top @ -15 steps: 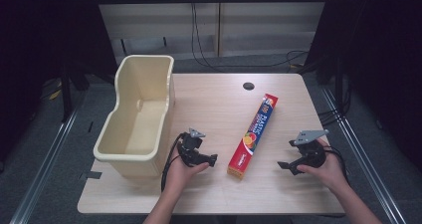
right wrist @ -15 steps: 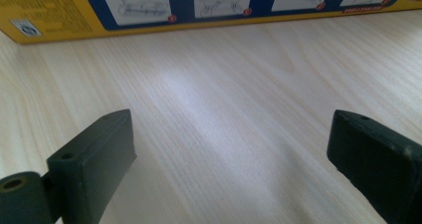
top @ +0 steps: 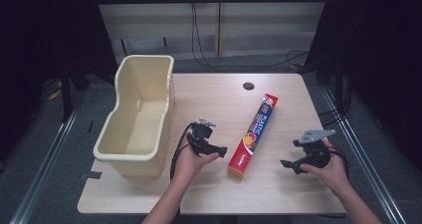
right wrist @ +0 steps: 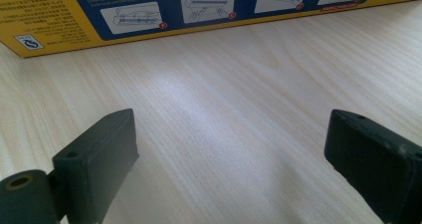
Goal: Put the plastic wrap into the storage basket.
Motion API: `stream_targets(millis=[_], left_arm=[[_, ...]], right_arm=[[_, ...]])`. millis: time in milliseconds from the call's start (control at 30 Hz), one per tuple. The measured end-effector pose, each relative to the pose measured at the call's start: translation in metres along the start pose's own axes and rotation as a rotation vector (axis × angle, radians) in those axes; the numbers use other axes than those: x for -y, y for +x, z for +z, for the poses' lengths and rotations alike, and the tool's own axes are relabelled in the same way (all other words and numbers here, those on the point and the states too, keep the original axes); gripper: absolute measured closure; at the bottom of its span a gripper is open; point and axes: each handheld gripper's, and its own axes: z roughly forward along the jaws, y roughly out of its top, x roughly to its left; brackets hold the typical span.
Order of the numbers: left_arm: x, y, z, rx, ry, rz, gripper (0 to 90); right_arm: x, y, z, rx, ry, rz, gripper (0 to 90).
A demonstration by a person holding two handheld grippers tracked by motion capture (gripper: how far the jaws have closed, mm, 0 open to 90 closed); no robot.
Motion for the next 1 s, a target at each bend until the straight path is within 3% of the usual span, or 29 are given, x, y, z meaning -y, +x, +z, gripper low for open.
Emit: stream_targets(millis=[467,567,867,933,967,1000], left_arm=[[-0.043,-0.025,0.02,0.051,0.045,0.051,6.2],[-0.05,-0.031,0.026,0.067,0.041,0.043,6.2],[-0.064,-0.046,0.043,0.085,0.073,0.083,5.9],[-0.066,-0.049,0.047,0.087,0.072,0.081,5.9],[-0.066,-0.052,0.049,0.092,0.055,0.056,6.0],[-0.067,-0.052,0.049,0.09,0.081,0.088,5.9]], right_arm=[[0.004,0.0,-0.008,0.026,-0.012,0.028,5.9],[0.005,0.0,-0.009,0.023,-0.02,0.027,5.6],[0.004,0.0,-0.009,0.019,-0.024,0.032,5.8],[0.004,-0.001,-0.009,0.018,-0.027,0.032,5.7],[0.004,-0.001,-0.01,0.02,-0.027,0.037,5.8],[0.005,-0.001,-0.01,0.026,-0.027,0.033,5.9]])
